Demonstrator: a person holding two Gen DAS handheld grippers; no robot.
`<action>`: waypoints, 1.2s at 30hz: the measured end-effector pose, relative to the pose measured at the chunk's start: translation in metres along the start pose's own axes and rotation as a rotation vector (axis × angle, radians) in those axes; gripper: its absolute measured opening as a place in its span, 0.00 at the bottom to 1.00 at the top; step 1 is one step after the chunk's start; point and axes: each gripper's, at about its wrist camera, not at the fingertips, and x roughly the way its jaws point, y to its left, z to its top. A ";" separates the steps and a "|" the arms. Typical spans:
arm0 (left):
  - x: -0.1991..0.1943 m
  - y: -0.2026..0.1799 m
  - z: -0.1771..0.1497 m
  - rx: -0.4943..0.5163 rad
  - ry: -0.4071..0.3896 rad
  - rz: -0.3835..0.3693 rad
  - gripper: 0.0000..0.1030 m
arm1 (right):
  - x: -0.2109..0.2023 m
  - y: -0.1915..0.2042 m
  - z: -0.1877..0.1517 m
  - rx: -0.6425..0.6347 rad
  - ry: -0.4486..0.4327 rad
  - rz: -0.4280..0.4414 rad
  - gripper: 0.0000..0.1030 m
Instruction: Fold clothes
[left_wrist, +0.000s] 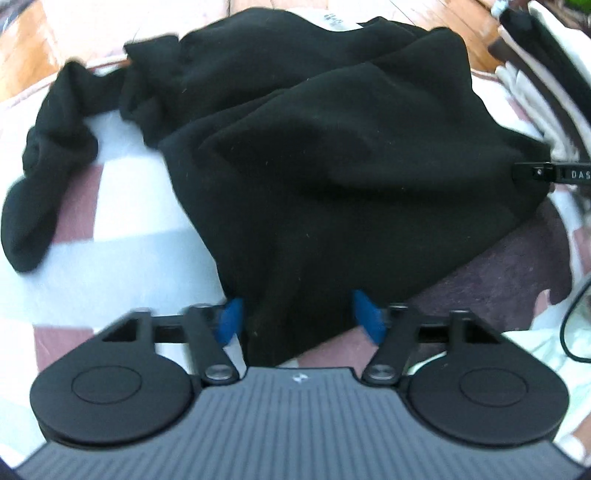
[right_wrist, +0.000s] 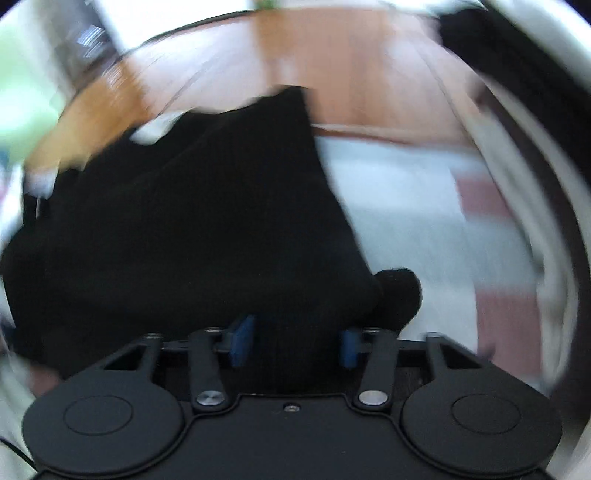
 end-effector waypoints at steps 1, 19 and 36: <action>-0.003 0.002 0.003 -0.013 -0.004 -0.026 0.08 | -0.006 0.007 0.001 -0.033 -0.024 -0.008 0.08; -0.069 0.046 -0.016 -0.153 0.324 -0.079 0.27 | -0.106 -0.021 -0.008 -0.008 0.168 -0.109 0.14; -0.022 0.139 0.118 -0.305 -0.173 0.190 0.70 | -0.024 0.021 0.162 -0.256 -0.153 0.080 0.48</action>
